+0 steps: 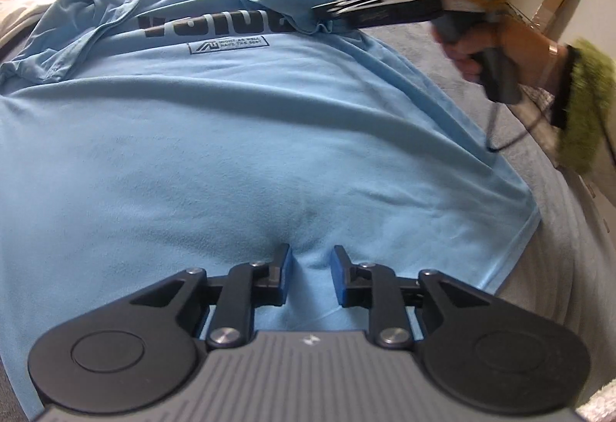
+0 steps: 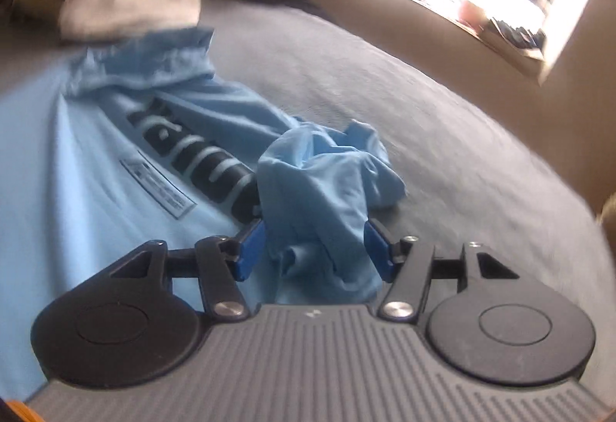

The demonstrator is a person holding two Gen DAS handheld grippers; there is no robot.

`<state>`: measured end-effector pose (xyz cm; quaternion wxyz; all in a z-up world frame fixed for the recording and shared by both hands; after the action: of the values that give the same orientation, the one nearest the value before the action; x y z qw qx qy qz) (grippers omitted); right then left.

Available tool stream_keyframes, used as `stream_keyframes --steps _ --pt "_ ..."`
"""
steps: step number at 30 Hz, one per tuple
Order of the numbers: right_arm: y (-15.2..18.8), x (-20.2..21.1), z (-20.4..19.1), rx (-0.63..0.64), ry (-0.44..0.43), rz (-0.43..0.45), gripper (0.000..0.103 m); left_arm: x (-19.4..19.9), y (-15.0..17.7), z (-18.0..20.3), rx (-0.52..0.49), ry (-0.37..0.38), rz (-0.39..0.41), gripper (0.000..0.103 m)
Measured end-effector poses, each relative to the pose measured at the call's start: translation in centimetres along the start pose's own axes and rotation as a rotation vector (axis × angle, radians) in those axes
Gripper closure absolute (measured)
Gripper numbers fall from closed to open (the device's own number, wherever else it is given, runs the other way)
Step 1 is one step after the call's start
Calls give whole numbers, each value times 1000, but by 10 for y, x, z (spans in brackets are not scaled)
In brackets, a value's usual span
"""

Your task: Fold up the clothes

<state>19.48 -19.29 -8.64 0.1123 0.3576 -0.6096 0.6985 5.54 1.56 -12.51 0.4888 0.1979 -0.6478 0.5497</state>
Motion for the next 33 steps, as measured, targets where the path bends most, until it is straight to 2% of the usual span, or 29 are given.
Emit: stream_keyframes --steps 2,12,15,16,17,18,20,25,28,30,31,32,33 --pt "1 0 27 -131 7 48 102 1 1 0 -8 -1 5 80" --pt "9 -1 164 -786 40 287 101 2 2 -1 -2 -12 4 80" --pt "12 -1 205 -983 51 359 91 2 3 3 -12 -29 6 80" --pt "13 -1 218 -1048 54 383 76 3 3 4 -15 -34 6 80" --pt "15 0 231 -1111 56 409 68 3 3 5 -18 -39 7 80" --pt "27 10 237 -1152 45 445 66 3 4 6 -22 -43 7 80" --pt "44 26 239 -1154 11 438 66 2 3 7 -26 -49 5 80" --pt "63 29 214 -1063 -199 233 65 1 2 7 -24 -52 -3 79" --pt "58 17 190 -931 -228 139 68 1 2 6 -4 -47 -10 79" --pt "56 5 178 -867 -225 82 77 1 2 5 6 -46 -11 79" --pt "56 -2 174 -845 -214 59 92 1 3 5 7 -47 -9 79" --pt "58 0 169 -828 -200 54 101 1 4 5 5 -49 -7 79" --pt "60 2 164 -811 -184 52 101 1 4 6 3 -51 -5 79"
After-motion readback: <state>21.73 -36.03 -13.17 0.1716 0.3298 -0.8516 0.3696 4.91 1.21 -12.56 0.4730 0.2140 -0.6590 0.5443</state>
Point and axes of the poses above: each gripper's, at about its wrist camera, not at the fingertips, and x roughly against the way its jaws point, z to its right, y to its underside, the point moved 2 cm from there along -x, roughly the way its jaws point, and after that the axes turned 14 degrees about -y, right-handed, at the moved point
